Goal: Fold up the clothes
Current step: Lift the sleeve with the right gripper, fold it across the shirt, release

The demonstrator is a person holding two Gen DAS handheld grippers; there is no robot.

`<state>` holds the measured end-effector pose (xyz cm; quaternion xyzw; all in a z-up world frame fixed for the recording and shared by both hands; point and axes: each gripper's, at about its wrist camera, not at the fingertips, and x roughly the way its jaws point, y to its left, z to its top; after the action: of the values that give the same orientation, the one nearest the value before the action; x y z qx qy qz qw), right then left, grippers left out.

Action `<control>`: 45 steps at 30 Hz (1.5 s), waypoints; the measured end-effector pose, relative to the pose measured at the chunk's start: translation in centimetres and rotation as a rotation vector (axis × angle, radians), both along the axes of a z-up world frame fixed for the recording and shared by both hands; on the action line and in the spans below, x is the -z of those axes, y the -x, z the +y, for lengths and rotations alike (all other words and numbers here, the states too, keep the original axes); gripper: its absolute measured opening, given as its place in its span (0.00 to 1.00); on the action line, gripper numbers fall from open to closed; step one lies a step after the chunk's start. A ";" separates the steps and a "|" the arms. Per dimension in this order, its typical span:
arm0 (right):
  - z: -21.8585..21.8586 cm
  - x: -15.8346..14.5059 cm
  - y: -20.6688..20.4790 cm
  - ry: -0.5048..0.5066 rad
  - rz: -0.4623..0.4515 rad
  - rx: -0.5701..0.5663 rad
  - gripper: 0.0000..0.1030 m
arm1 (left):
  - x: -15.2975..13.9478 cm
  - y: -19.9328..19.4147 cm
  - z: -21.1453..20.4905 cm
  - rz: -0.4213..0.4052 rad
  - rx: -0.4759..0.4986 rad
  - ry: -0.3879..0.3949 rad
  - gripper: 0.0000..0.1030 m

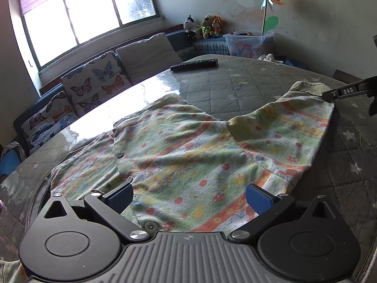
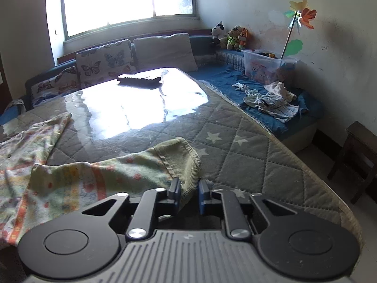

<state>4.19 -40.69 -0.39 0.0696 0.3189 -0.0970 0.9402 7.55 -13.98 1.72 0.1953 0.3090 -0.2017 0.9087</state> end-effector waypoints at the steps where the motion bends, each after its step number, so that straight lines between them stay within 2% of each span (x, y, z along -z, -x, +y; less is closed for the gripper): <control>1: 0.1 -0.1 0.1 -0.001 -0.006 -0.001 0.11 | 0.0 0.0 0.1 -0.001 -0.002 0.000 1.00; 9: 3.2 -5.6 1.6 -0.069 -0.168 -0.129 0.08 | -0.4 0.1 2.0 -0.015 -0.053 0.018 1.00; 14: 6.9 -8.6 1.3 -0.114 -0.228 -0.249 0.08 | -0.6 0.5 4.1 -0.023 -0.097 0.036 1.00; 19: 12.1 -10.1 0.2 -0.146 -0.231 -0.407 0.08 | -0.3 0.9 6.5 -0.019 -0.146 0.053 1.00; 28: 21.5 -10.1 -1.6 -0.131 -0.195 -0.625 0.08 | 0.2 1.0 10.6 -0.013 -0.232 0.089 1.00; 34: 26.7 -8.4 -1.3 -0.092 -0.128 -0.729 0.08 | 0.5 1.0 12.7 -0.005 -0.283 0.112 1.00; 38: 28.4 -6.9 -1.0 -0.105 -0.087 -0.776 0.08 | 0.6 1.0 13.6 -0.004 -0.307 0.119 1.00; 44: 28.8 -5.8 0.0 -0.117 -0.057 -0.835 0.22 | 0.5 0.8 14.7 -0.002 -0.343 0.125 1.00; 45: 28.4 -5.8 0.2 -0.117 -0.056 -0.836 0.29 | 0.5 0.8 14.9 -0.003 -0.348 0.126 1.00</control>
<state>3.97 -12.25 5.41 -0.0099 0.2988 0.3130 0.9015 6.71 0.87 1.24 0.0818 0.3236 -0.0604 0.9407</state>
